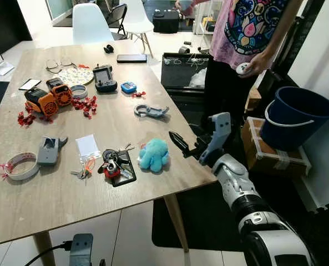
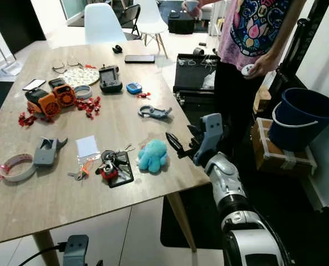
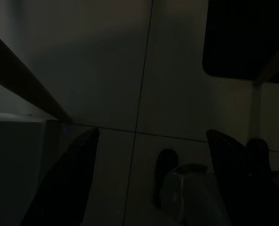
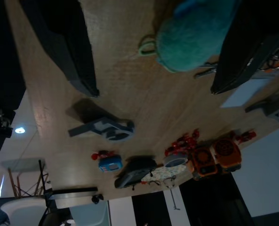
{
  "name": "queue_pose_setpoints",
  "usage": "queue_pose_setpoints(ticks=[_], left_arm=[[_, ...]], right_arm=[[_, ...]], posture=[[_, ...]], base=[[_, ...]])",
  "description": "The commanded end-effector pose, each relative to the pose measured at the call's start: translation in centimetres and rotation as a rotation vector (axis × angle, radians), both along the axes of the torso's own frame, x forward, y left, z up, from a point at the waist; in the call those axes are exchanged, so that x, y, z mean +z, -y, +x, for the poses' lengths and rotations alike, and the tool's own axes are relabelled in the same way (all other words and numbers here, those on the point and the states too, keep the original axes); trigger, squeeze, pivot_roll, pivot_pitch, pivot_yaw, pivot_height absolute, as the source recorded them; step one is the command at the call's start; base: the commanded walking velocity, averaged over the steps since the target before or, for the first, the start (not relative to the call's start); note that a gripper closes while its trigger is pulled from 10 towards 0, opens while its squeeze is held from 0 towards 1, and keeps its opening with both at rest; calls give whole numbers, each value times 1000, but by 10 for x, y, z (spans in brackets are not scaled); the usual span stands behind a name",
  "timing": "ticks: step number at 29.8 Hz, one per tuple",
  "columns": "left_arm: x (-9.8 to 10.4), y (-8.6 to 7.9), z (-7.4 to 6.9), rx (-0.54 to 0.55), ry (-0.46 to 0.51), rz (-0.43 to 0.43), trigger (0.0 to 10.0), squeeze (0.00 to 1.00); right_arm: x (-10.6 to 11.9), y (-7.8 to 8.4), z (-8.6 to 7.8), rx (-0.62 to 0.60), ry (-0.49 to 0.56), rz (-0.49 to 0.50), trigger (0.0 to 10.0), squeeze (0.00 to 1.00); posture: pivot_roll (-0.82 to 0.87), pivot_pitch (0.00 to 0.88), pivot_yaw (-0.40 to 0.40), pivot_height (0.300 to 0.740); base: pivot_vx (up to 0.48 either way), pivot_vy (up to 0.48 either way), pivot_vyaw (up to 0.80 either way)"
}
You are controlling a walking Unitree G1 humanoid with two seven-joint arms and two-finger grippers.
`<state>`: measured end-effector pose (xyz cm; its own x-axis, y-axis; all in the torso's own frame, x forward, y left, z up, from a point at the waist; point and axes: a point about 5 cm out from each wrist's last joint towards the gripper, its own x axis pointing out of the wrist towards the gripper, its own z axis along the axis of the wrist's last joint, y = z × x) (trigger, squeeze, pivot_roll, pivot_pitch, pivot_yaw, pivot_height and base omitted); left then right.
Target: Hang keys on a hook
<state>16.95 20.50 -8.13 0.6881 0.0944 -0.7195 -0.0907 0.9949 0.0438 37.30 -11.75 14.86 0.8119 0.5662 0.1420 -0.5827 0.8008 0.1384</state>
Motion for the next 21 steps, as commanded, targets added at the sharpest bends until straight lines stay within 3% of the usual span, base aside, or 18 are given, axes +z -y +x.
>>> queue_pose_setpoints(ticks=[1, 2, 3, 5, 6, 12, 21], left_arm=[[-2, 1, -3, 2, -11, -5, 10000, 0], [-2, 1, -3, 2, -11, -5, 10000, 0], [-2, 1, -3, 2, -11, -4, 10000, 0], [-2, 1, -3, 2, -11, -4, 10000, 0], [-2, 1, -3, 2, -12, -4, 10000, 0], [-2, 3, -3, -1, -11, -5, 10000, 0], [2, 1, 3, 10, 32, 10, 10000, 0]], right_arm=[[-5, -9, 0, 13, -28, -21, 10000, 725], [-5, -9, 0, 13, -28, -21, 10000, 725], [-6, -15, 0, 24, -36, -28, 10000, 329], [-6, -15, 0, 24, -36, -28, 10000, 329], [-7, -19, -1, 39, -45, -30, 10000, 0], [-6, -41, 2, 52, -86, -27, 10000, 0], [2, -56, 6, 62, -70, -48, 10000, 0]], posture=[[39, 73, 0, 740], [39, 73, 0, 740], [39, 74, 0, 740], [39, 74, 0, 740], [38, 74, 0, 740], [40, 89, 0, 740], [49, 107, -8, 740]], base=[[0, 0, 0], [0, 0, 0], [0, 0, 0], [0, 0, 0], [0, 0, 0], [0, 0, 0], [0, 0, 0]])
